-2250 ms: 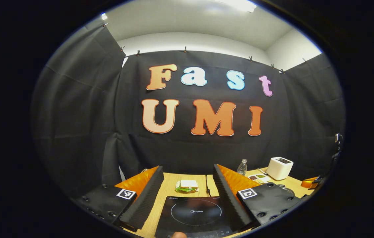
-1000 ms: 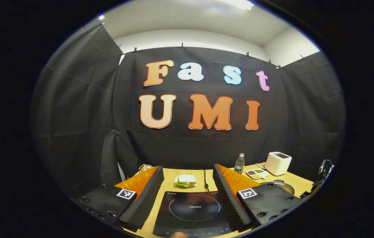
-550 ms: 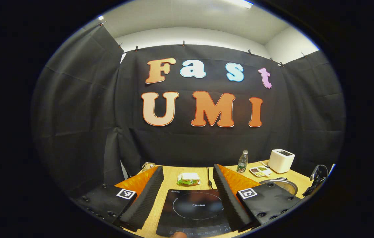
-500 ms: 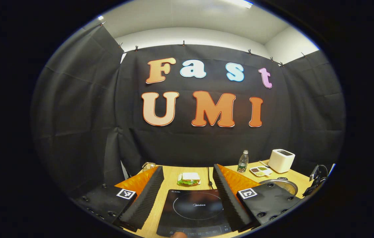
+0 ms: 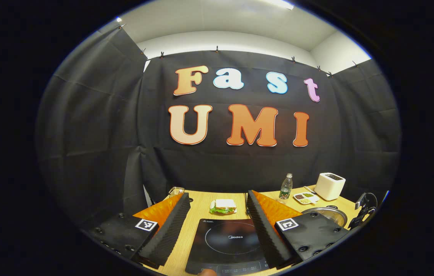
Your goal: First push the handle of the pot to place it horizontally, then grasp the pot with both hands and set it on the induction cooktop.
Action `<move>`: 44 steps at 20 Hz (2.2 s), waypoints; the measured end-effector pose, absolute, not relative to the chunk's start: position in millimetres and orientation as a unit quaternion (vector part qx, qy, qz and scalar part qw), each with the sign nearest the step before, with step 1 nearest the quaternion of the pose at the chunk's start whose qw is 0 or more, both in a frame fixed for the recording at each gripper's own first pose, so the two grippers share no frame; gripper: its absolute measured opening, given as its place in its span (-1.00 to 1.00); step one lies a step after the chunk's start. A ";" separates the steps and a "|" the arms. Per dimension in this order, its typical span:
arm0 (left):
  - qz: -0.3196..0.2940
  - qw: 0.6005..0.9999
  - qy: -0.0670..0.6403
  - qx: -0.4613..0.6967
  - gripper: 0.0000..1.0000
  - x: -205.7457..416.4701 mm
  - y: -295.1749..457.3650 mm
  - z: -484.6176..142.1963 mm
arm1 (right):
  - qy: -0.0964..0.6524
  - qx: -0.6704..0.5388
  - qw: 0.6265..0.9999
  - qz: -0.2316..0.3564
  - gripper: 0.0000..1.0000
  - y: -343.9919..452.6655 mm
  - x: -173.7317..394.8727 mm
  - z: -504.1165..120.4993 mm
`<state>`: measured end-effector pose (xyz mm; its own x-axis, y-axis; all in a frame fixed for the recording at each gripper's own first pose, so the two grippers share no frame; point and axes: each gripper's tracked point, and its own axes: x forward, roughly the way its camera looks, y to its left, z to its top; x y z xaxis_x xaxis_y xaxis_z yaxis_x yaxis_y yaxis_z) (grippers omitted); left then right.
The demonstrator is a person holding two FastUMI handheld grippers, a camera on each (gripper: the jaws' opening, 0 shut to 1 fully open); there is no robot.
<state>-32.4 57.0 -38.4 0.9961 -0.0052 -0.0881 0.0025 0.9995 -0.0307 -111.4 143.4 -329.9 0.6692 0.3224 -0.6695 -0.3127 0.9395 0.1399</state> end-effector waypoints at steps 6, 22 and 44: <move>0.007 0.999 0.049 -0.016 0.94 -29.5 68.0 -42.9 | 0.366 0.009 0.914 0.172 -1.00 154.9 -101.8 -331.2; 0.022 0.998 0.063 -0.016 0.94 -20.9 86.0 -54.3 | 0.366 0.032 0.915 0.166 -1.00 175.5 -78.0 -334.7; 0.034 0.996 0.077 -0.024 0.94 -9.6 107.3 -71.9 | 0.367 0.037 0.917 0.150 -1.00 197.8 -43.3 -339.6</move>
<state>-9.6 107.3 -71.9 0.9858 0.0648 -0.1549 -0.0723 0.9965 -0.0429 -43.3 197.8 -339.6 0.6853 0.3016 -0.6628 -0.2470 0.9525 0.1781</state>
